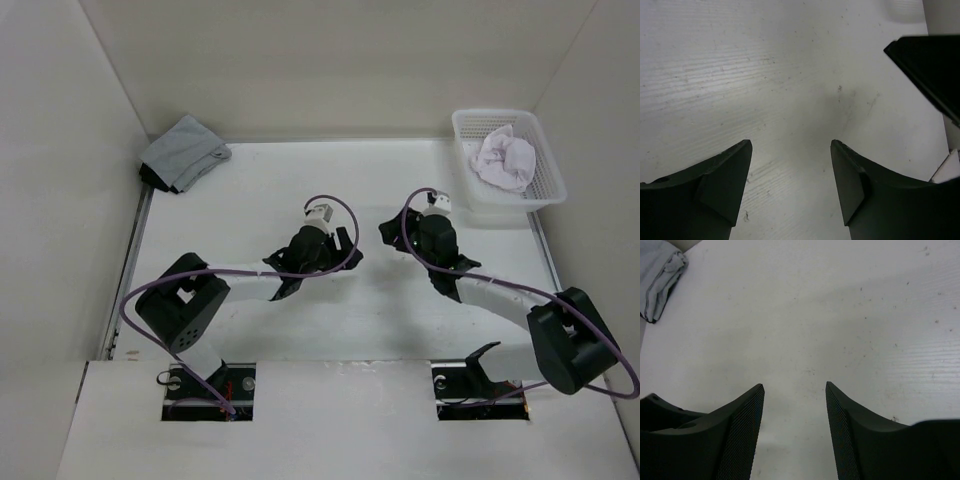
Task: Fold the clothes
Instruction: Grab the tank top from the pile
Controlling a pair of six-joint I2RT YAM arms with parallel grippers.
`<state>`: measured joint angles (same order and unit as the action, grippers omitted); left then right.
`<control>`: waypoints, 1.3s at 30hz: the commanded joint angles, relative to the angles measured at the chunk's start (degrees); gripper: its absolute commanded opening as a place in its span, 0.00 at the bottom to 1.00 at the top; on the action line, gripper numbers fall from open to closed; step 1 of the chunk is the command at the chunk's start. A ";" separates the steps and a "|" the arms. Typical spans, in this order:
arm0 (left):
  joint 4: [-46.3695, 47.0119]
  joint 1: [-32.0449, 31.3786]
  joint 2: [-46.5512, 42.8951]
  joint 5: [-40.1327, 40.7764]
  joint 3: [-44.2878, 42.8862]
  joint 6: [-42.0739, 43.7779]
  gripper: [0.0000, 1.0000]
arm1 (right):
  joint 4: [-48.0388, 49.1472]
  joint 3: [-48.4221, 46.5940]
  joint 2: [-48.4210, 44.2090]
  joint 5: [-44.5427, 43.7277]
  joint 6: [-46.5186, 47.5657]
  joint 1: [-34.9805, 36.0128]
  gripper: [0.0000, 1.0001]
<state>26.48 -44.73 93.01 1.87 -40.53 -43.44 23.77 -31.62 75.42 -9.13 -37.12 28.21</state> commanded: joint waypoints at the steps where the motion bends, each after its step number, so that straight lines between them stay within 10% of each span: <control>1: 5.95 -0.31 0.24 -4.58 0.28 0.20 0.64 | -2.05 -6.25 -1.06 -2.73 1.53 -1.17 0.57; 5: 8.49 -0.14 0.41 -6.44 1.94 0.46 0.62 | -5.74 -12.58 -1.06 -3.79 2.84 -5.56 0.47; 11: 14.38 0.65 -2.56 -6.71 6.34 1.25 0.37 | -13.29 -27.85 6.56 -6.51 5.13 -17.76 0.00; 16: 15.97 1.88 -2.92 -6.87 7.75 1.08 0.10 | -16.74 -42.97 21.23 -8.27 6.01 -29.81 0.08; 24: 19.48 4.26 -3.28 -6.97 9.77 -0.41 0.34 | -27.28 -69.53 46.64 -10.99 9.87 -40.20 0.54; 39: 24.41 7.07 -1.61 -10.83 11.26 -3.93 0.38 | -40.81 -99.23 68.71 -20.93 19.28 -42.22 0.55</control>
<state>45.84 -38.79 91.72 -7.40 -30.61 -46.11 -12.93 -123.76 141.86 -26.59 -19.27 -13.45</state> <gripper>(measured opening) 0.382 0.548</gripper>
